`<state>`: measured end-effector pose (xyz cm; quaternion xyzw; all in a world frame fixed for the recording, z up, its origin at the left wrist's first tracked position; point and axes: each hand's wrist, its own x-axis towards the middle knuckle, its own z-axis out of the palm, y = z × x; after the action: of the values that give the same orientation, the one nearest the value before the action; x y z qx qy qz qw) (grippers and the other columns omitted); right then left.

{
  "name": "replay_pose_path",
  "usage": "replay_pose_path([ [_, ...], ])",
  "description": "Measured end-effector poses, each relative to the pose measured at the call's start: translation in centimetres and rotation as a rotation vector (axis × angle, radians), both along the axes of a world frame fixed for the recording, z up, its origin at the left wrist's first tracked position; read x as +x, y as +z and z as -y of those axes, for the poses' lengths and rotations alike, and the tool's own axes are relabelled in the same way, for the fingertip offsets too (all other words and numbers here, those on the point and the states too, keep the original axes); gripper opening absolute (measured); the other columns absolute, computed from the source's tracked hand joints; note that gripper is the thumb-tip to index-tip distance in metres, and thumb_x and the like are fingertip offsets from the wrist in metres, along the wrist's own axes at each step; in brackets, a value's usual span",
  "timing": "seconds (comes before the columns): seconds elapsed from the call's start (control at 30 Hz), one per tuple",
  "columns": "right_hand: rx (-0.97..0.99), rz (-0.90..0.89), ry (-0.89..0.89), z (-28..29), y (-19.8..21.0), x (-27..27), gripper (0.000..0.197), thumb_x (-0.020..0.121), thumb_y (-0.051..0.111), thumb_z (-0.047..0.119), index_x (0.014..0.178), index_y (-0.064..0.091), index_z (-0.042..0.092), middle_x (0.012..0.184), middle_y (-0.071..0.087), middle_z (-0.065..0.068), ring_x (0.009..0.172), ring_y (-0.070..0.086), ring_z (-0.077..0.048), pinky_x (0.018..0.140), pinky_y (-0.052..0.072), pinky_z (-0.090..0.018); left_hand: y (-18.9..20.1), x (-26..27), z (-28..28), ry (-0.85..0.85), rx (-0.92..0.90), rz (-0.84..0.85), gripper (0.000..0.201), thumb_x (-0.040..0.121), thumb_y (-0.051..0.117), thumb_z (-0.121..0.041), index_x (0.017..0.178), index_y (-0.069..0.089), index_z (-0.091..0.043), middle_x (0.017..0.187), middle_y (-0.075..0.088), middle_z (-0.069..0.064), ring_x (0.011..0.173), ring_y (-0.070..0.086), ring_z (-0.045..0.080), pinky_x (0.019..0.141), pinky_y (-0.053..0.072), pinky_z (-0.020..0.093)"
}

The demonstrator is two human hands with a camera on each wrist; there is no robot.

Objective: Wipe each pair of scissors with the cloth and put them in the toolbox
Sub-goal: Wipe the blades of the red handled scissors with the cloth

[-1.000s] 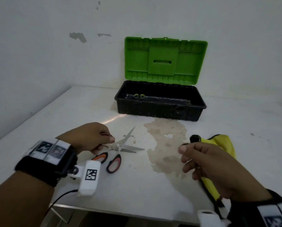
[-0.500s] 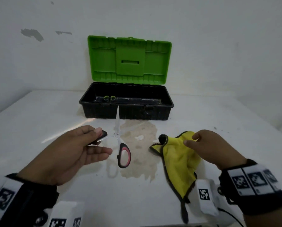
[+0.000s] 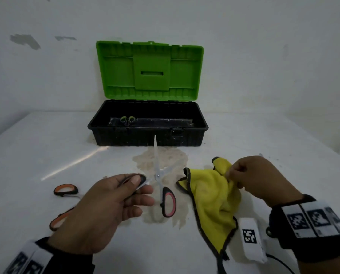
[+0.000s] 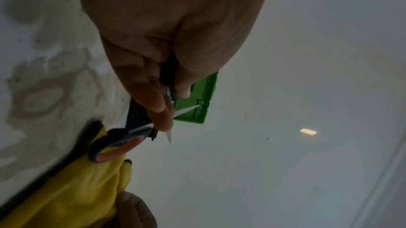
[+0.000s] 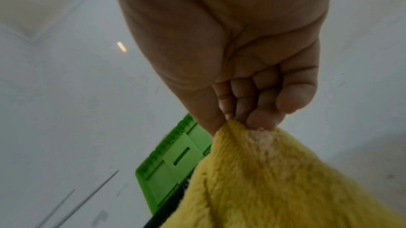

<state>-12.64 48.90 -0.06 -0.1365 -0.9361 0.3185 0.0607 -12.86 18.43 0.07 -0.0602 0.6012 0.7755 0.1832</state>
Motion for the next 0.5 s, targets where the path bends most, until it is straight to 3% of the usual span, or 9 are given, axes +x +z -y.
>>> replay_pose_path([
  [0.1, -0.063, -0.155, 0.001, 0.7, 0.7, 1.0, 0.018, 0.088, 0.067, 0.019, 0.071, 0.072, 0.018, 0.072, 0.069, 0.004, 0.067, 0.061, -0.010, 0.058, 0.041, -0.024, 0.0, 0.1, 0.0, -0.009, 0.094, 0.017, 0.024, 0.088, 0.056, -0.013, 0.107, 0.066, -0.002, 0.082, 0.075, 0.013, 0.058, 0.069, 0.015, 0.042, 0.051, 0.020],
  [0.17, -0.158, -0.276, 0.016, 1.5, 1.4, 1.7, 0.019, 0.091, 0.063, 0.022, 0.073, 0.069, 0.018, 0.077, 0.070, 0.002, 0.071, 0.062, -0.014, 0.060, 0.043, -0.026, -0.1, 0.1, -0.2, -0.022, 0.149, 0.022, 0.032, 0.080, 0.058, -0.015, 0.108, 0.066, -0.002, 0.084, 0.074, 0.013, 0.060, 0.070, 0.015, 0.043, 0.051, 0.021],
  [0.23, -0.290, -0.366, 0.049, 2.8, 2.1, 2.3, 0.023, 0.094, 0.058, 0.021, 0.073, 0.064, 0.014, 0.081, 0.070, 0.000, 0.071, 0.060, -0.017, 0.061, 0.044, -0.027, -0.2, 0.0, -0.3, -0.013, 0.208, 0.036, 0.027, 0.085, 0.055, -0.013, 0.107, 0.066, -0.002, 0.083, 0.072, 0.012, 0.061, 0.068, 0.015, 0.044, 0.051, 0.021],
  [0.33, -0.293, -0.440, 0.096, 4.7, 2.7, 2.7, 0.025, 0.096, 0.054, 0.017, 0.072, 0.055, 0.013, 0.062, 0.057, 0.011, 0.053, 0.045, -0.004, 0.048, 0.036, -0.011, -0.3, -0.3, -0.6, -0.013, 0.325, 0.068, 0.020, 0.093, 0.048, -0.009, 0.099, 0.066, -0.004, 0.078, 0.062, 0.010, 0.058, 0.058, 0.014, 0.043, 0.046, 0.022],
  [0.4, -0.304, -0.414, 0.142, 5.8, 2.5, 2.6, 0.019, 0.093, 0.054, 0.010, 0.074, 0.055, 0.012, 0.054, 0.046, 0.011, 0.048, 0.039, -0.002, 0.044, 0.034, -0.011, -0.3, -0.4, -0.7, -0.030, 0.383, 0.079, 0.019, 0.089, 0.049, -0.009, 0.097, 0.065, -0.004, 0.077, 0.058, 0.008, 0.057, 0.053, 0.014, 0.043, 0.042, 0.022],
  [0.5, -0.428, -0.400, 0.163, 7.0, 2.0, 2.2, 0.015, 0.090, 0.056, 0.001, 0.086, 0.059, 0.016, 0.056, 0.052, 0.010, 0.046, 0.039, -0.003, 0.042, 0.032, -0.012, -0.1, -0.1, -0.9, -0.060, 0.423, 0.096, 0.019, 0.088, 0.050, -0.009, 0.094, 0.067, -0.004, 0.077, 0.060, 0.010, 0.056, 0.055, 0.015, 0.043, 0.042, 0.023],
])
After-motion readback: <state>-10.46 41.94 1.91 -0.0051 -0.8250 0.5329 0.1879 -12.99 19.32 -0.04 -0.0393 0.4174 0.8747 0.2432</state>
